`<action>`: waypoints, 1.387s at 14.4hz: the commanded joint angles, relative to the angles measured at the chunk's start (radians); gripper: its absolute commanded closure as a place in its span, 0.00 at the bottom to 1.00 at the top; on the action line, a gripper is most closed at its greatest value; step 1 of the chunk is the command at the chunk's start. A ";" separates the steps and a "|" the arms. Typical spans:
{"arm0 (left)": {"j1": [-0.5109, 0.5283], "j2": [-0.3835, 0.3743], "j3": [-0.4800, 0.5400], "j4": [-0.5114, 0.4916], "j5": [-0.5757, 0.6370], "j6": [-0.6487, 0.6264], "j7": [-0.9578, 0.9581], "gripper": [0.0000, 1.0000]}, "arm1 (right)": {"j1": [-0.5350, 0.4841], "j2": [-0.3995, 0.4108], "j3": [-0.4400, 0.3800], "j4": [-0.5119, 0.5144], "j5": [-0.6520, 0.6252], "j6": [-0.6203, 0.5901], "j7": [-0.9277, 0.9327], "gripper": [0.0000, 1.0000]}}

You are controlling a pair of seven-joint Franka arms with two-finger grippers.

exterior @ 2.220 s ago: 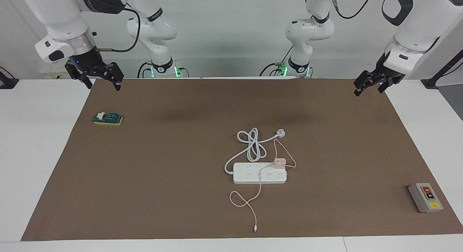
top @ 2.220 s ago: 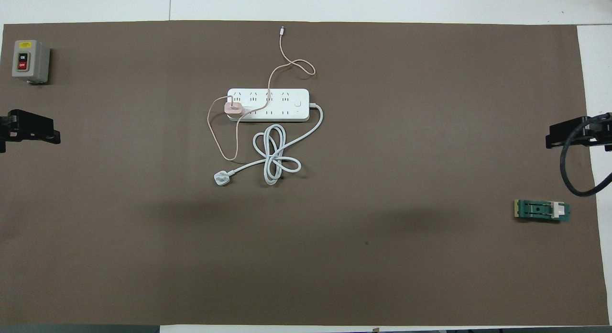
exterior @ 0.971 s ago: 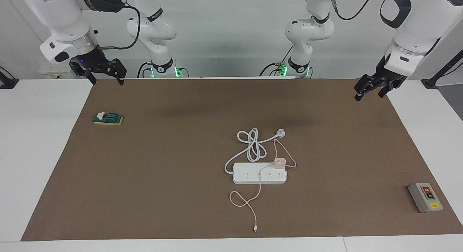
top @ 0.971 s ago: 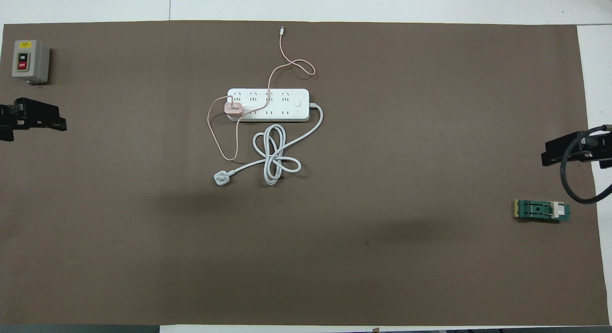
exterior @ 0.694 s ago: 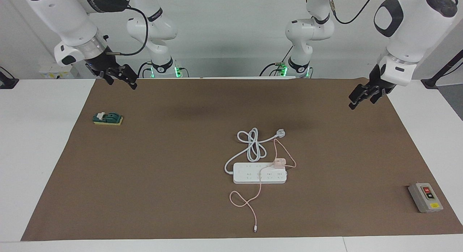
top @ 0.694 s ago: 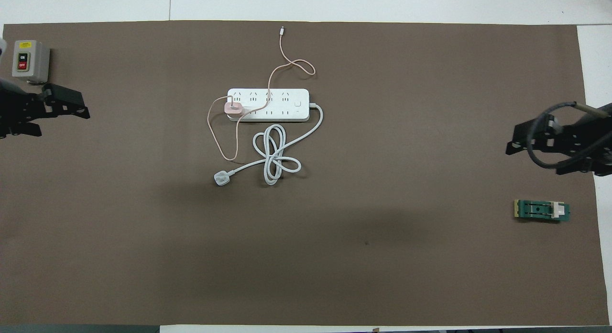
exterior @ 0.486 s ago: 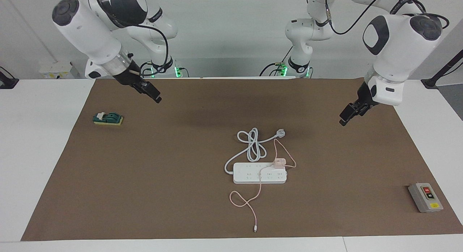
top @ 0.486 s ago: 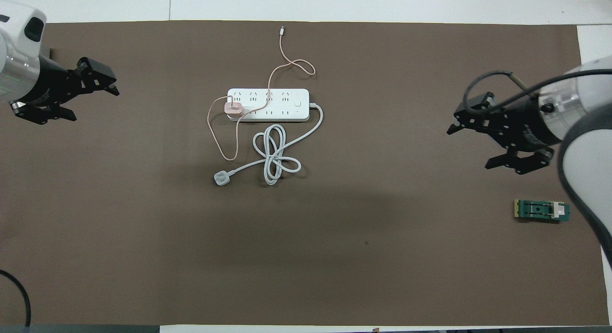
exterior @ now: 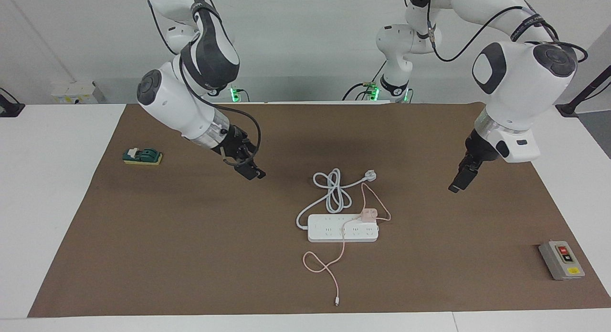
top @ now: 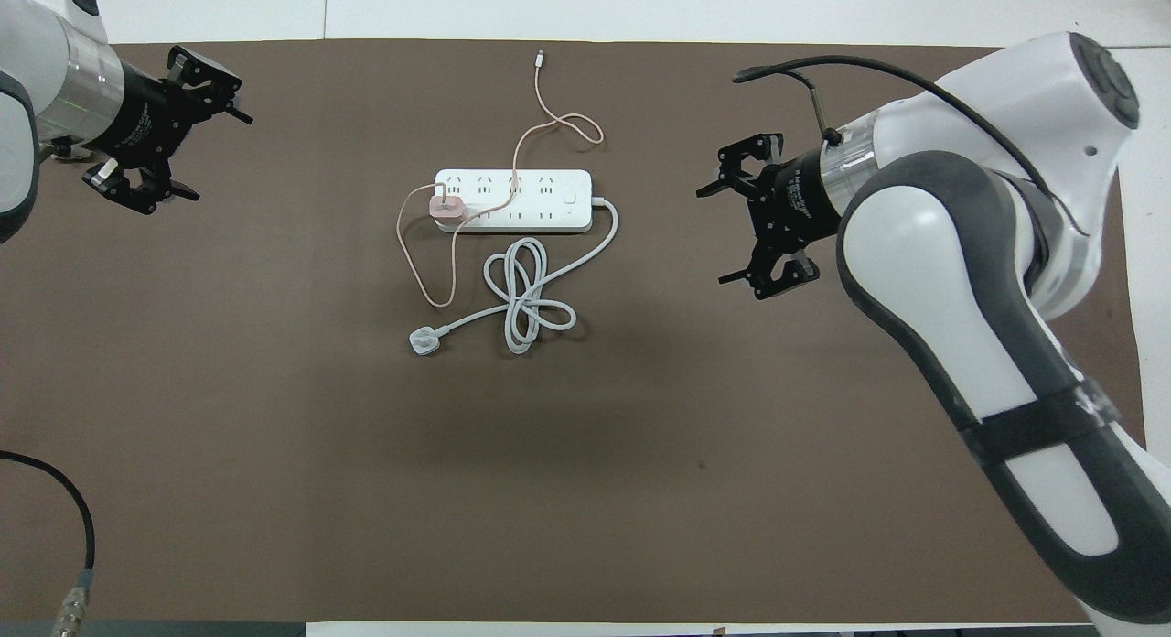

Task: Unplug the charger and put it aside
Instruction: 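Move the left gripper to the pink charger while the right gripper reaches the strip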

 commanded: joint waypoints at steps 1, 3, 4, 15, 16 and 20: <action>-0.006 0.017 0.014 0.025 -0.035 -0.006 -0.200 0.00 | 0.018 0.131 -0.003 0.102 0.106 0.021 0.122 0.00; -0.002 0.016 0.015 0.024 -0.085 -0.009 -0.265 0.00 | 0.044 0.208 -0.003 0.172 0.137 0.041 0.150 0.00; -0.003 0.017 0.015 0.016 -0.085 0.009 -0.300 0.00 | 0.046 0.243 -0.003 0.197 0.179 0.045 0.152 0.00; -0.198 0.350 0.087 0.264 0.011 0.002 -0.891 0.00 | 0.121 0.539 0.004 0.430 0.211 0.112 0.075 0.00; -0.230 0.379 0.093 0.272 0.013 0.005 -0.895 0.00 | 0.124 0.564 0.006 0.459 0.210 0.109 0.075 0.00; -0.299 0.391 0.118 0.254 -0.001 0.052 -0.942 0.00 | 0.141 0.601 0.004 0.475 0.199 0.118 -0.004 0.00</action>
